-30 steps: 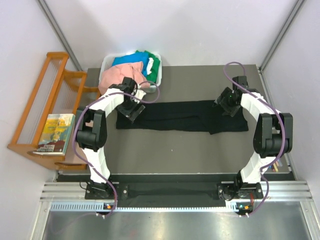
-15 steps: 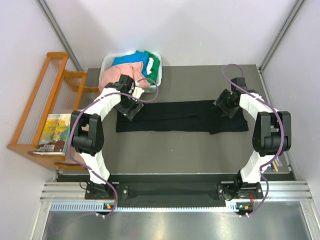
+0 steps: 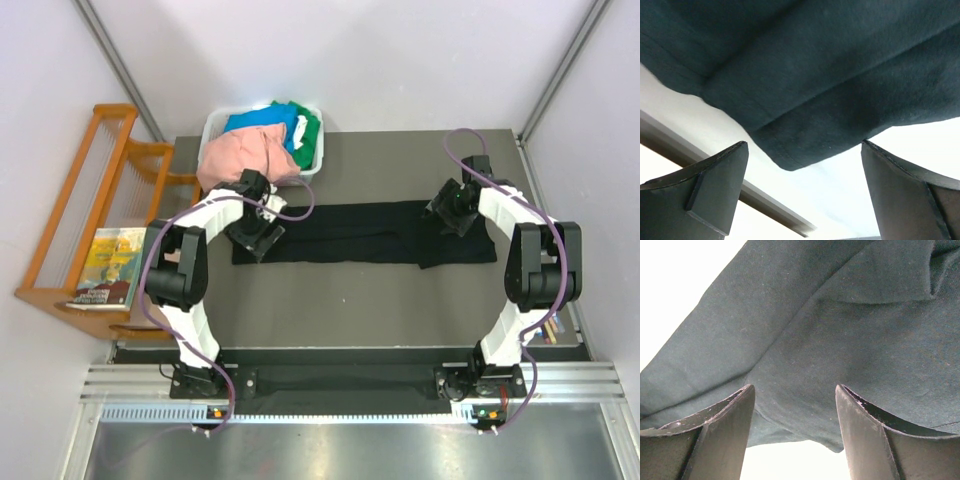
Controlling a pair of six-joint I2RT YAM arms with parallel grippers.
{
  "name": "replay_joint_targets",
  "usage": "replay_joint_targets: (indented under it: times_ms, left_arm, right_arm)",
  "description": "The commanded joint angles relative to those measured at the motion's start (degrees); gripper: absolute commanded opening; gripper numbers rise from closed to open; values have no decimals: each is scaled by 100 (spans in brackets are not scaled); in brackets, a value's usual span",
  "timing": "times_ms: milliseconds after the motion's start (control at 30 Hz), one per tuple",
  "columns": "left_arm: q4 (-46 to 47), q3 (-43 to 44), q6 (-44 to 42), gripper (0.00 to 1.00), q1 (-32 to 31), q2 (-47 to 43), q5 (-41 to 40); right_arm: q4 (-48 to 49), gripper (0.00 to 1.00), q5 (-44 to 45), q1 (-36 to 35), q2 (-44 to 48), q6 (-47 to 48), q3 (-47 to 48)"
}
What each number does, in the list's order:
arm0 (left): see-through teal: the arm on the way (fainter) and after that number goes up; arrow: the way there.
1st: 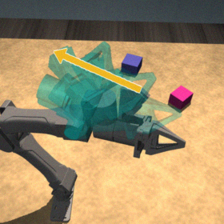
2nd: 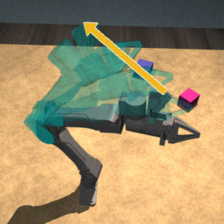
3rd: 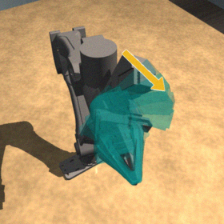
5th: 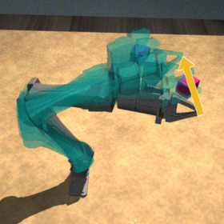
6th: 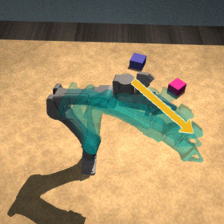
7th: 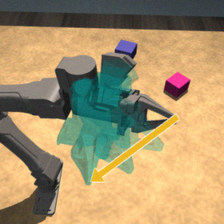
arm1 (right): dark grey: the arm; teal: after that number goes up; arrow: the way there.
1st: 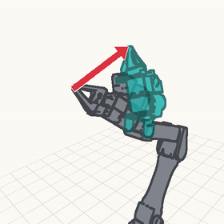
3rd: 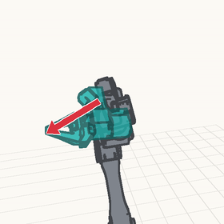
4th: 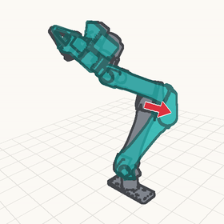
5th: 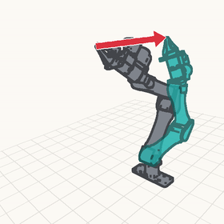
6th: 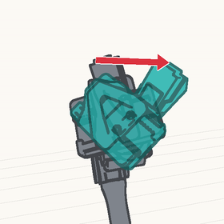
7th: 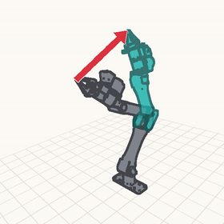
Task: Fold and stack the t-shirts
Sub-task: Fold the tshirt
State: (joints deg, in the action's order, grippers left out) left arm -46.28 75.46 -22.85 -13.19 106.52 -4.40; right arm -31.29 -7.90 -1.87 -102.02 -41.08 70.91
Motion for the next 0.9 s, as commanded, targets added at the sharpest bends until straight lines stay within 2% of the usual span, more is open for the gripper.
replay_joint_targets:
  times_ms: [0, 200, 300, 500, 867]
  left_arm:
    - [6, -137, -61, 99, 27, -517, 18]
    - [-241, -286, -193, 99, 27, -992, 63]
    - [-258, -94, -176, 99, 36, -1046, 54]
    - [-232, 223, 193, 98, 36, -756, 405]
    - [-215, -172, 281, 95, 10, -325, 81]
  right_arm:
    - [114, 66, -97, 11, 77, 39, 19]
    - [141, 66, -124, 29, 103, 47, -34]
    - [158, 66, -124, 29, 112, 30, -43]
    - [149, 65, -124, 29, 129, 12, -25]
    - [79, 64, 131, 90, 261, 21, -113]
